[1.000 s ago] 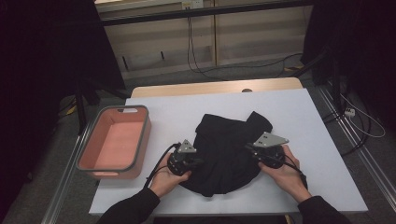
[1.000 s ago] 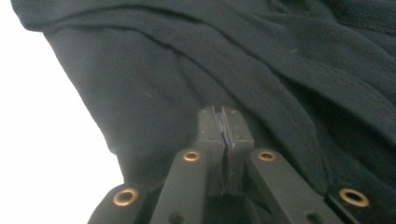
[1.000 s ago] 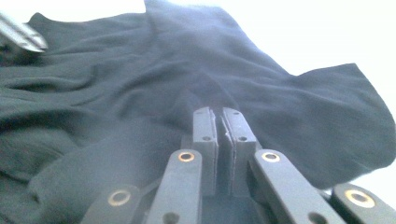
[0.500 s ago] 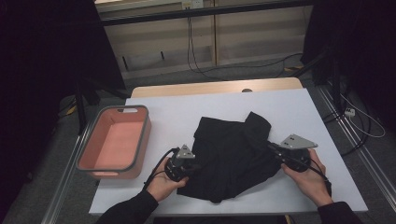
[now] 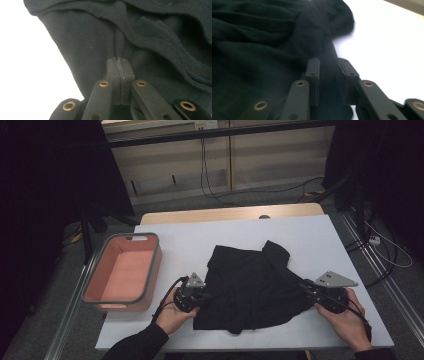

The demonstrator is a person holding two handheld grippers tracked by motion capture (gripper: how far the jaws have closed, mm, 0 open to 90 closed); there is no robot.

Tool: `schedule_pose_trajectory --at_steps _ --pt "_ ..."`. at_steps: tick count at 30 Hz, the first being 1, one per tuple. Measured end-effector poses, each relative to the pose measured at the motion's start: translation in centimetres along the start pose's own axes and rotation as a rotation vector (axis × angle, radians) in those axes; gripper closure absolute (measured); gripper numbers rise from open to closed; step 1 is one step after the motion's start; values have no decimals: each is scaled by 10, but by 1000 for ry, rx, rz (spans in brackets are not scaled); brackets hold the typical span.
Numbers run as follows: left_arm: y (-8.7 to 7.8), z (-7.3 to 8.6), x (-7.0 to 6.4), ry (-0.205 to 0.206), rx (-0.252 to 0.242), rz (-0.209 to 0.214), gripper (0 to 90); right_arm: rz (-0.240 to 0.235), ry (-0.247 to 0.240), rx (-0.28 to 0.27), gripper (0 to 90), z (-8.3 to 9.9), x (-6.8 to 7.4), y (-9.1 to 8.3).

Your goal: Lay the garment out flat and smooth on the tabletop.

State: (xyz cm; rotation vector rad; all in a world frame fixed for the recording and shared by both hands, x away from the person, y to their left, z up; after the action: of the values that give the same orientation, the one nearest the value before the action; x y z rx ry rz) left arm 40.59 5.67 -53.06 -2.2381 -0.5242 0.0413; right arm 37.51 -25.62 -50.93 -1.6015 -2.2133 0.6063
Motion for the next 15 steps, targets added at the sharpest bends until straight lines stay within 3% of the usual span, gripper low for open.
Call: schedule_pose_trajectory --at_steps 3,6,9,12,15 --pt "-1 1 1 -5 -2 -3 895 -40 -6 -13 623 -3 13 -2" --pt "-5 0 -1 -6 -20 3 893 -73 -36 -19 586 -3 30 -3" --pt "-10 -2 -7 24 -45 3 876 -111 -54 -28 576 -5 46 -7" --pt "-18 -9 -19 75 -87 4 714 -151 -70 -30 584 -4 63 -9" --pt "-22 -15 -35 125 -115 7 621 -207 -95 -22 633 -1 83 -13"
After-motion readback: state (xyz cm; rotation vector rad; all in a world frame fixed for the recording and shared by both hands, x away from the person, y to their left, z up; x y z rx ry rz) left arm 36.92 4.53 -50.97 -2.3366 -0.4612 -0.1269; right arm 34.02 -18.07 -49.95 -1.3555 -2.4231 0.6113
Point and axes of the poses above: each handheld gripper's, and its own axes: y roughly forward along the jaws, z roughly out of its underside, x roughly to its left, the point moved 10 cm from there along y, roughly forward along the jaws, and after that the axes turned 13 degrees about y, right-handed, at the moved point
